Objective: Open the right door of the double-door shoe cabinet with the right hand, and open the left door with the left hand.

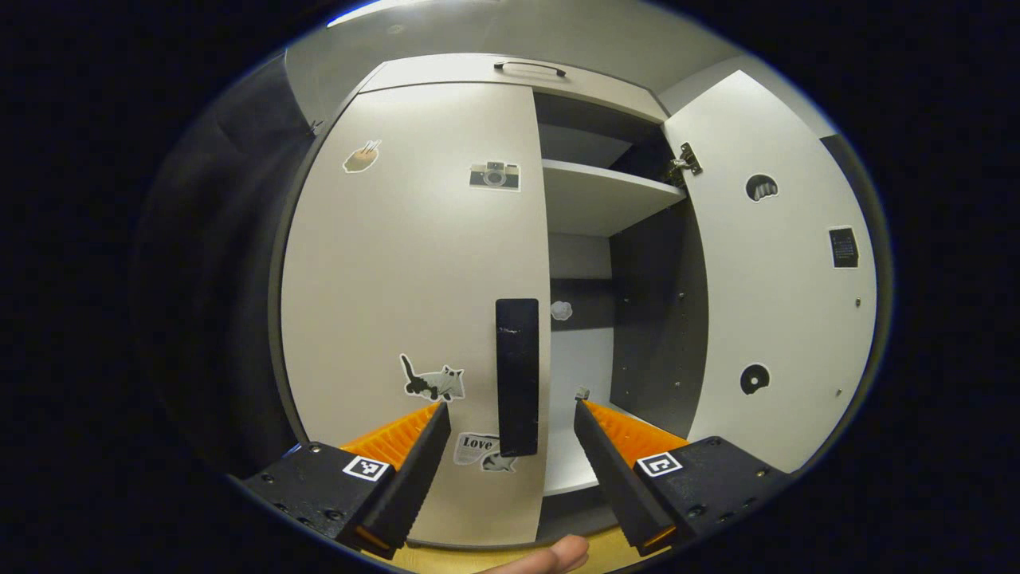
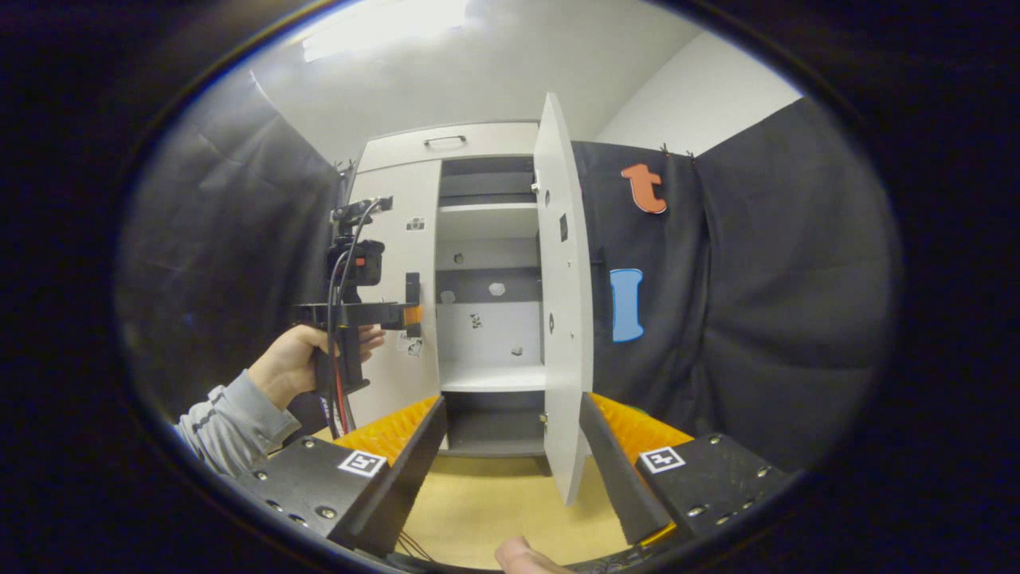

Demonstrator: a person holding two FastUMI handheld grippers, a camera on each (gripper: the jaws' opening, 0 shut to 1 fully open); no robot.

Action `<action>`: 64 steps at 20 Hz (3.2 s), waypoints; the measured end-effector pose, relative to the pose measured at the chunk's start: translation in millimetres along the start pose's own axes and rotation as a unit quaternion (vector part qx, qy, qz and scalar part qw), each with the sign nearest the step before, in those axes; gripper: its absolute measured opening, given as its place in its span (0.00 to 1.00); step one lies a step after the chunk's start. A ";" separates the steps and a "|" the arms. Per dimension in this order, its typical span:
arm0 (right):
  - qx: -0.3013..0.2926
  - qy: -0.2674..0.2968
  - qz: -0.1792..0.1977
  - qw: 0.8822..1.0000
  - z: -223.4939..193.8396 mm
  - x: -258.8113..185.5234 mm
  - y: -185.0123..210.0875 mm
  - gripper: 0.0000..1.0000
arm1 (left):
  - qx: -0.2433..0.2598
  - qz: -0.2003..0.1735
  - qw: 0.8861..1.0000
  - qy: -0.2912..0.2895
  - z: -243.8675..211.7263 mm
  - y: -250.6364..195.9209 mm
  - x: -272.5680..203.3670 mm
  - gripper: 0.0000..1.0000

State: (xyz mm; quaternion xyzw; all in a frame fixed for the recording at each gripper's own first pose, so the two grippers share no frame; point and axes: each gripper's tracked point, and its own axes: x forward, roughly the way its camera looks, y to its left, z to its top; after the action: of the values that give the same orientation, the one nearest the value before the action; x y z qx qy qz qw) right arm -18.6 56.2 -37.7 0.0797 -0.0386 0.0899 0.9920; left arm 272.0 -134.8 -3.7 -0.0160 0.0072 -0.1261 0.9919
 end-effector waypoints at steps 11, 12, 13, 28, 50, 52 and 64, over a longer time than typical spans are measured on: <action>0.061 0.030 0.007 0.998 -22.6 13.4 -13.2 1.00 | 0.032 0.021 0.999 -0.013 2.2 -4.3 44.1 0.83; 0.055 0.027 -0.001 0.998 -22.8 14.2 -15.5 1.00 | 0.030 0.009 0.999 -0.027 10.2 -8.9 42.3 0.75; 0.051 0.026 -0.005 0.998 -23.7 15.5 -16.4 1.00 | 0.022 0.004 0.999 -0.042 16.9 -7.2 45.3 0.74; 0.034 0.013 -0.031 0.999 -9.0 -3.4 -17.6 1.00 | 0.013 0.021 0.999 0.023 10.0 -2.8 32.3 0.24; -0.006 -0.032 -0.072 0.997 29.0 -78.9 -15.9 1.00 | 0.008 0.003 0.999 0.044 15.6 29.5 -90.2 0.24; -0.010 -0.032 -0.068 0.997 27.2 -84.8 -11.2 1.00 | 0.008 0.010 0.999 0.042 16.5 37.7 -101.0 0.24; -0.006 -0.032 -0.049 0.998 19.7 -108.7 14.0 0.97 | 0.038 0.048 0.997 0.054 19.0 92.5 -155.4 0.17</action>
State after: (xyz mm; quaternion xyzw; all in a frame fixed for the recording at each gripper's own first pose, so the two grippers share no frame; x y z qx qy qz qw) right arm -129.0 47.8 -26.0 0.0786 -0.0669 0.0381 0.9939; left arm 145.0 -5.8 13.8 0.0294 0.0567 -0.0787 0.9948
